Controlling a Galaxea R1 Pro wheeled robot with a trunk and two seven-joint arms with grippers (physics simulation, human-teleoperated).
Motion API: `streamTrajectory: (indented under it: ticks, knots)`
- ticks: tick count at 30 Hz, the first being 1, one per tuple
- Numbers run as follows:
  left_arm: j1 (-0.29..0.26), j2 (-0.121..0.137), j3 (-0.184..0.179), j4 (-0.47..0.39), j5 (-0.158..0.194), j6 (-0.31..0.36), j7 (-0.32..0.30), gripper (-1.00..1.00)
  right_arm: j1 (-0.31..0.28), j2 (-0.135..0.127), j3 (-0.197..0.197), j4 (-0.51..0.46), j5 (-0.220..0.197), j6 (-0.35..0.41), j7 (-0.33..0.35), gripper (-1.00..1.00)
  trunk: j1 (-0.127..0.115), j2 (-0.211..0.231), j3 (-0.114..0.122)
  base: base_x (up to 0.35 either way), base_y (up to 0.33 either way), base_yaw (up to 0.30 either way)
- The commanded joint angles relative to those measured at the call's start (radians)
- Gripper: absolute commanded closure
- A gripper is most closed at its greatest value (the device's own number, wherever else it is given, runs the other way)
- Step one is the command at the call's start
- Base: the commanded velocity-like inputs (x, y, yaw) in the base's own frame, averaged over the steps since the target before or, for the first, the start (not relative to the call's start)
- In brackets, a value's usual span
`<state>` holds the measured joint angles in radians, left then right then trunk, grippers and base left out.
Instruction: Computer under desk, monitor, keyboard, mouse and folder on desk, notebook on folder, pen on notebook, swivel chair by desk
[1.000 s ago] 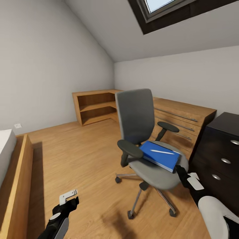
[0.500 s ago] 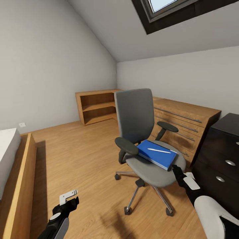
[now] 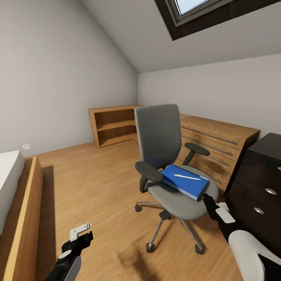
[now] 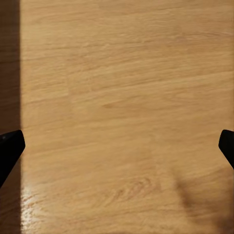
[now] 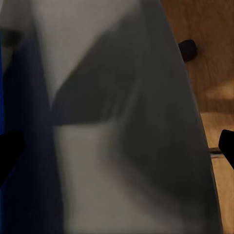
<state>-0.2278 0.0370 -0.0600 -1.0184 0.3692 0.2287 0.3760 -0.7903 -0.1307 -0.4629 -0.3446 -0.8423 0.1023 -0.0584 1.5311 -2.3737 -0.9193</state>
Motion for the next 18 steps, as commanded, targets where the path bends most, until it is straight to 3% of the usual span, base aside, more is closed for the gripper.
streamTrajectory:
  ticks: [1, 11, 18]
  knots:
    - [-0.001, 0.001, -0.004, -0.002, 0.008, 0.003, 0.009, -1.00, 0.000, 0.000, -0.002, -0.002, -0.005, 0.004, -0.006, -1.00, 0.000, 0.000, -0.001, 0.000, 0.000, 0.000]
    - [0.000, 0.001, -0.004, -0.002, 0.008, 0.003, 0.009, -1.00, 0.000, 0.001, -0.002, -0.002, -0.006, 0.005, -0.008, -1.00, 0.000, 0.000, -0.001, -0.012, 0.000, 0.000]
    - [-0.001, 0.001, -0.004, -0.002, 0.008, 0.003, 0.009, -1.00, 0.000, 0.001, -0.002, -0.001, -0.006, 0.005, -0.007, -1.00, 0.000, 0.000, -0.001, -0.229, 0.000, 0.000]
